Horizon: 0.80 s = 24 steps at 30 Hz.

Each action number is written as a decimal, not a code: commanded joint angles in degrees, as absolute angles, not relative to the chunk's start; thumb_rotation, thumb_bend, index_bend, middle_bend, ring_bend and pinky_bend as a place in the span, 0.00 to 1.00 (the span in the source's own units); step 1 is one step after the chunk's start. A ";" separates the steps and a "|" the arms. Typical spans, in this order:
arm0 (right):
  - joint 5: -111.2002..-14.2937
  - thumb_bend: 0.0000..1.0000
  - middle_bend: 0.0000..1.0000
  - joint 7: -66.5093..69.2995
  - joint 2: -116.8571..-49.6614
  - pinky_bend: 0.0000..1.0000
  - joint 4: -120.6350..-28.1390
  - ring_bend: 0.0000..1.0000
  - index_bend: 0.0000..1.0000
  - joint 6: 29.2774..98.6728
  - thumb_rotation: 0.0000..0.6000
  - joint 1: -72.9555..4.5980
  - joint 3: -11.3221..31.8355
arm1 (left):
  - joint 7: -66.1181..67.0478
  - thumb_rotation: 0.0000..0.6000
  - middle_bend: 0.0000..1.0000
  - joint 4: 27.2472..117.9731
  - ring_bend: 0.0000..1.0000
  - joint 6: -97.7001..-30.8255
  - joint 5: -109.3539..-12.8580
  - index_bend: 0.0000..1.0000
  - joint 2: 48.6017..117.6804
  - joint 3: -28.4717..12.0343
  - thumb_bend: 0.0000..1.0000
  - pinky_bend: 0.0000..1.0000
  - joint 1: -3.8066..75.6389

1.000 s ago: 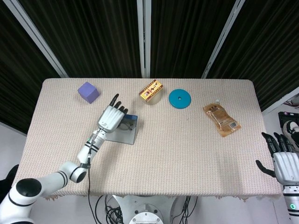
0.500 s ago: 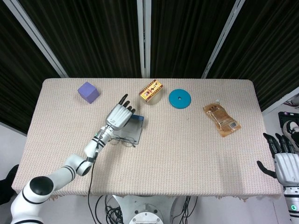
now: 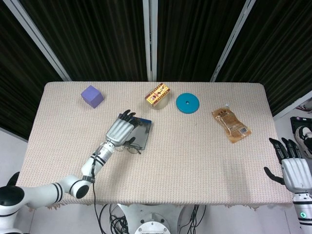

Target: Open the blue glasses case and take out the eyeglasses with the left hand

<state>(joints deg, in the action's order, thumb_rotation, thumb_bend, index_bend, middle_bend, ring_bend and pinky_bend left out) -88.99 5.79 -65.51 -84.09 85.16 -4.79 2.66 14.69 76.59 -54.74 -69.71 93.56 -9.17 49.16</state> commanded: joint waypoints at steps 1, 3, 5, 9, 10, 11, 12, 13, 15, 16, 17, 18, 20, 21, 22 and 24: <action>-89.12 0.19 0.14 5.98 -65.67 0.00 -83.86 0.00 0.00 84.85 1.00 -5.07 2.66 | 21.89 1.00 0.23 84.57 0.06 -54.20 -64.53 0.35 89.21 -7.06 0.35 0.00 46.29; -89.35 0.19 0.14 6.19 -65.82 0.00 -83.66 0.00 0.00 84.57 1.00 -5.35 2.62 | 25.17 1.00 0.23 85.72 0.06 -53.74 -61.65 0.35 89.46 -6.49 0.36 0.00 46.23; -89.55 0.19 0.14 6.37 -65.88 0.00 -83.48 0.00 0.00 84.48 1.00 -5.55 2.62 | 27.60 1.00 0.23 86.02 0.06 -53.87 -59.06 0.36 90.17 -6.47 0.36 0.00 46.28; -89.57 0.19 0.14 6.62 -65.87 0.00 -83.21 0.00 0.00 84.35 1.00 -5.73 2.62 | 30.21 1.00 0.23 86.41 0.06 -54.31 -55.70 0.37 91.34 -6.36 0.36 0.00 46.22; -89.56 0.19 0.14 6.67 -65.86 0.00 -83.18 0.00 0.00 84.32 1.00 -5.76 2.61 | 30.83 1.00 0.23 86.46 0.06 -54.51 -55.16 0.37 91.55 -6.29 0.36 0.00 46.23; -89.52 0.19 0.14 6.75 -65.88 0.00 -83.13 0.00 0.00 84.25 1.00 -5.78 2.59 | 31.60 1.00 0.23 86.54 0.06 -54.83 -54.54 0.37 91.85 -6.25 0.36 0.00 46.24; -89.50 0.19 0.14 6.81 -65.91 0.00 -83.06 0.00 0.00 84.22 1.00 -5.80 2.59 | 32.11 1.00 0.23 86.55 0.06 -55.05 -54.08 0.37 92.08 -6.25 0.36 0.00 46.27; -89.48 0.19 0.14 6.87 -65.95 0.00 -83.00 0.00 0.00 84.19 1.00 -5.82 2.58 | 32.66 1.00 0.23 86.62 0.06 -55.20 -53.55 0.37 92.24 -6.28 0.36 0.00 46.33; -89.49 0.19 0.14 6.98 -66.02 0.00 -82.89 0.00 0.00 84.16 1.00 -5.85 2.53 | 33.37 1.00 0.23 86.85 0.06 -55.44 -52.59 0.37 92.58 -6.42 0.36 0.00 46.44; -89.47 0.19 0.14 7.00 -66.04 0.00 -82.84 0.00 0.00 84.12 1.00 -5.86 2.51 | 33.63 1.00 0.23 86.81 0.06 -55.56 -52.33 0.38 92.74 -6.46 0.36 0.00 46.49; -89.44 0.19 0.14 7.03 -66.07 0.00 -82.80 0.00 0.00 84.08 1.00 -5.88 2.49 | 33.91 1.00 0.23 86.64 0.06 -55.74 -52.10 0.38 92.99 -6.51 0.36 0.00 46.55; -89.40 0.19 0.14 7.05 -66.09 0.00 -82.78 0.00 0.00 84.04 1.00 -5.89 2.48 | 34.02 1.00 0.23 86.47 0.06 -55.79 -51.94 0.38 93.20 -6.59 0.36 0.00 46.63; -89.34 0.19 0.14 7.07 -66.10 0.00 -82.74 0.00 0.00 84.00 1.00 -5.90 2.47 | 34.13 1.00 0.23 86.23 0.06 -55.65 -51.45 0.38 93.45 -6.72 0.36 0.00 46.75; -89.32 0.19 0.14 7.10 -66.09 0.00 -82.72 0.00 0.00 84.01 1.00 -5.89 2.45 | 34.14 1.00 0.24 86.03 0.06 -55.55 -51.26 0.39 93.59 -6.80 0.36 0.00 46.85; -89.30 0.19 0.14 7.10 -66.06 0.00 -82.73 0.00 0.00 84.01 1.00 -5.88 2.44 | 34.20 1.00 0.24 85.90 0.06 -55.47 -51.10 0.39 93.68 -6.82 0.36 0.00 46.91; -89.23 0.19 0.14 7.10 -66.00 0.00 -82.73 0.00 0.00 84.06 1.00 -5.86 2.45 | 34.14 1.00 0.24 85.60 0.06 -55.41 -50.82 0.40 93.94 -6.93 0.36 0.00 47.00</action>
<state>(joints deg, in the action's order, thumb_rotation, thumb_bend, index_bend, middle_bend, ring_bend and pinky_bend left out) -89.23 7.10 -66.00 -82.73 84.06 -5.86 2.45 34.15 85.63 -55.43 -50.85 93.91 -6.90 46.98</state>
